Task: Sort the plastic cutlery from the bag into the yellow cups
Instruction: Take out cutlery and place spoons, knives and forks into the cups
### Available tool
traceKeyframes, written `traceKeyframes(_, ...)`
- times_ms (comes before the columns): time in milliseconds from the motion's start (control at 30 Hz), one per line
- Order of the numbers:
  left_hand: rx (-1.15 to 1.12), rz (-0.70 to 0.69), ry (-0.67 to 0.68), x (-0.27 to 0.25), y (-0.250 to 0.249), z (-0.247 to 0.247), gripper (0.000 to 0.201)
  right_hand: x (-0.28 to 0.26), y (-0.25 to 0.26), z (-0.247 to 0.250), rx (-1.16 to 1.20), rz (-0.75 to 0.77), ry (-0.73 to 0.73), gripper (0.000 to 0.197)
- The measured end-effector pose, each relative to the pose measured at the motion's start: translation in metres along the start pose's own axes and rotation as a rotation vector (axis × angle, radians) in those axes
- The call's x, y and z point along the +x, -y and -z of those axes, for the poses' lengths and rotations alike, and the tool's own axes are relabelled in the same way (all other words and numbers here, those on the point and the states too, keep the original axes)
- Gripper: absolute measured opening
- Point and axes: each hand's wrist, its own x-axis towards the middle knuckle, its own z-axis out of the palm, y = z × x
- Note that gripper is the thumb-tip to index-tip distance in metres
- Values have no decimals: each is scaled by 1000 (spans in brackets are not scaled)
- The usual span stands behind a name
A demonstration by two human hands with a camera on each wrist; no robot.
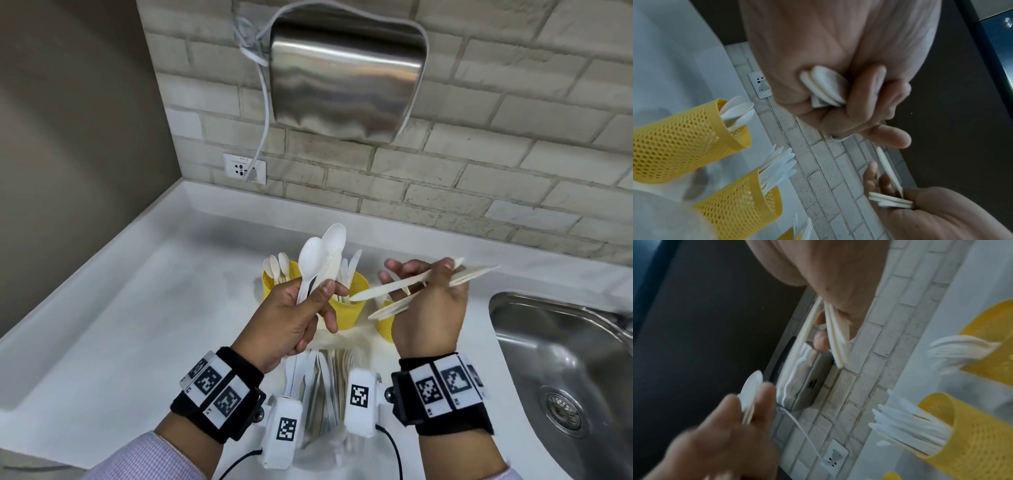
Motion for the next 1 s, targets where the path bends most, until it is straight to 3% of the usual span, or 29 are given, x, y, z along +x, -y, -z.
traceKeyframes(67, -16, 5, -4, 0, 1, 2, 34, -1, 2, -1, 42, 68, 46, 20)
traceKeyframes(167, -39, 16, -23, 2, 0, 3, 34, -4, -3, -1, -196, 170, 210, 19)
traceKeyframes(267, -45, 16, -39, 6, -1, 3, 33, -11, -5, -5, -489, 152, 398, 25)
traceKeyframes(367, -41, 13, -26, 11, 1, 3, 36, -17, -8, -8, -542, 78, 540, 22)
traceKeyframes(633, -35, 25, -35, 13, 3, 3, 37, -8, -16, -7, -553, 37, 379, 12)
traceKeyframes(833, -6, 14, -31, 14, 4, 5, 38, -11, -15, -13, -553, -6, 510, 8)
traceKeyframes(1000, -7, 23, -56, 16, 3, 7, 31, -2, -20, -10, -514, -48, 448, 13)
